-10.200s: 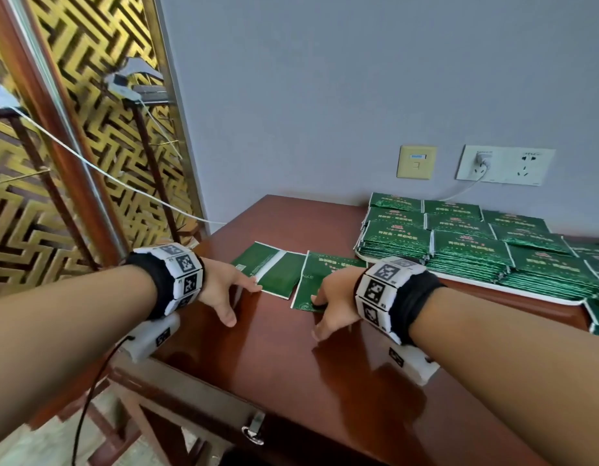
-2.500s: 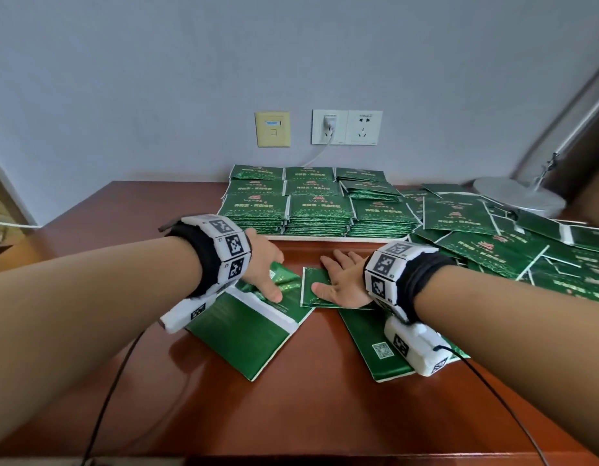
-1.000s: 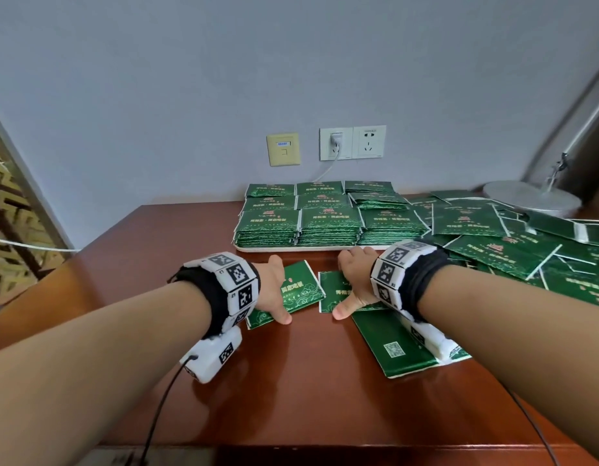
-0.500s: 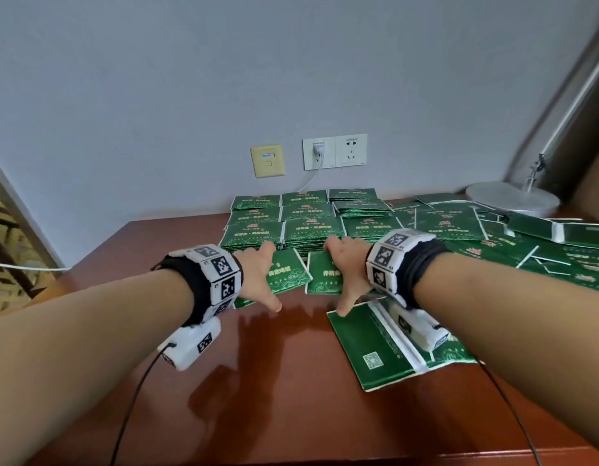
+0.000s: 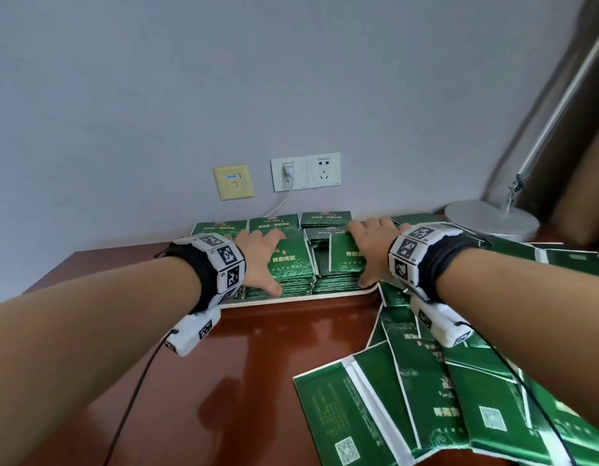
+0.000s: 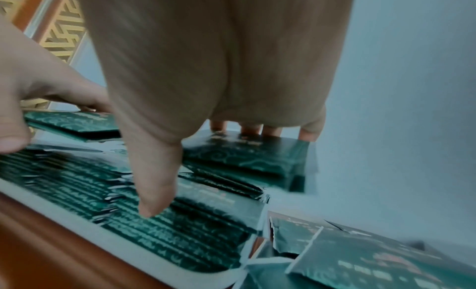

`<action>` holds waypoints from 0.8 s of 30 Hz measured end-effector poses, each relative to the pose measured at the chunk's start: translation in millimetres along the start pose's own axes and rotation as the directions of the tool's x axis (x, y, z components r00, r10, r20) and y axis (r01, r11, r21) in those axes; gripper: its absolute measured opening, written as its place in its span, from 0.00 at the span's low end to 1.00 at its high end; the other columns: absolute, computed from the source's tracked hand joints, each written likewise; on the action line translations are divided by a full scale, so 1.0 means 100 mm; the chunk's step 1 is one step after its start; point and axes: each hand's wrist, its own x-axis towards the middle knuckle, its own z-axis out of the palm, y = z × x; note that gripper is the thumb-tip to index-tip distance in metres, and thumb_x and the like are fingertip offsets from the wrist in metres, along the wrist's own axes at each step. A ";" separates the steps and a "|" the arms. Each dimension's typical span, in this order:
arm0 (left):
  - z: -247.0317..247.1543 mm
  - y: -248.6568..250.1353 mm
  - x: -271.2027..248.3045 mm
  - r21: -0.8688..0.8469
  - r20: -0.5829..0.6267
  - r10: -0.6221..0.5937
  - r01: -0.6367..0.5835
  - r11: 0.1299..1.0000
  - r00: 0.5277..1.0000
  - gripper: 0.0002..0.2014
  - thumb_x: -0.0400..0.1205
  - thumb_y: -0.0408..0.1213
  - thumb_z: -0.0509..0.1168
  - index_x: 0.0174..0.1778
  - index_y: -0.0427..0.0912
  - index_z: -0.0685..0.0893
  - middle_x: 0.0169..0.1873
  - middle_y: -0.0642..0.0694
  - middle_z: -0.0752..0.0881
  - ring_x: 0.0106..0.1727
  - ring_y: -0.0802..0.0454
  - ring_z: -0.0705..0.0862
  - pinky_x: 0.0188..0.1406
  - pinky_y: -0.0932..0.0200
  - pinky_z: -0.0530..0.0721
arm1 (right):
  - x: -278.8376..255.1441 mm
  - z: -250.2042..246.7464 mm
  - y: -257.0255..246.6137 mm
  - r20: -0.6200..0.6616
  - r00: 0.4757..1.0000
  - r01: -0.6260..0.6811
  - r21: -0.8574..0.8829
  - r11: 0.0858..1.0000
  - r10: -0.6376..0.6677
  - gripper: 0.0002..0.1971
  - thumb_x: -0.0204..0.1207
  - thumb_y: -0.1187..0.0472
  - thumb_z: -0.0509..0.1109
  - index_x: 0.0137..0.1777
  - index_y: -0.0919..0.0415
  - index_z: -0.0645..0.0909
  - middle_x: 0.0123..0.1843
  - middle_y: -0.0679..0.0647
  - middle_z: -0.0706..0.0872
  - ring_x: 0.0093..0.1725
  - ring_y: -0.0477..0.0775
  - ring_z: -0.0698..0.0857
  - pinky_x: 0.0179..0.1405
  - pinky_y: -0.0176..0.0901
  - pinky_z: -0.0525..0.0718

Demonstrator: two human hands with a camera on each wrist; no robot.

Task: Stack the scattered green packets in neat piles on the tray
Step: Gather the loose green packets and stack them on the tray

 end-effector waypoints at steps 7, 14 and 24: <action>0.08 -0.04 0.32 -0.010 0.032 0.002 -0.001 1.000 0.999 0.48 0.67 0.57 0.77 0.78 0.55 0.58 0.66 0.44 0.72 0.68 0.43 0.68 0.61 0.46 0.70 | 0.33 0.02 -0.07 0.075 0.994 0.082 -0.022 0.996 -0.080 0.52 0.53 0.36 0.81 0.76 0.41 0.59 0.70 0.52 0.71 0.70 0.61 0.68 0.64 0.67 0.72; 0.15 -0.03 0.27 -0.023 -0.021 0.023 -0.023 0.999 1.000 0.45 0.68 0.59 0.75 0.78 0.59 0.59 0.67 0.43 0.70 0.70 0.42 0.67 0.62 0.45 0.72 | 0.16 0.00 -0.03 0.021 0.999 0.045 0.012 0.999 -0.045 0.48 0.58 0.33 0.78 0.77 0.40 0.60 0.73 0.53 0.69 0.73 0.61 0.66 0.67 0.66 0.71; 0.17 0.05 0.28 -0.109 -0.018 0.110 -0.112 0.988 0.994 0.34 0.75 0.51 0.73 0.77 0.61 0.68 0.66 0.42 0.73 0.70 0.40 0.71 0.69 0.43 0.73 | 0.05 0.05 0.01 0.117 0.989 0.082 0.092 0.992 -0.092 0.31 0.78 0.46 0.69 0.79 0.43 0.64 0.73 0.58 0.71 0.71 0.63 0.72 0.66 0.54 0.75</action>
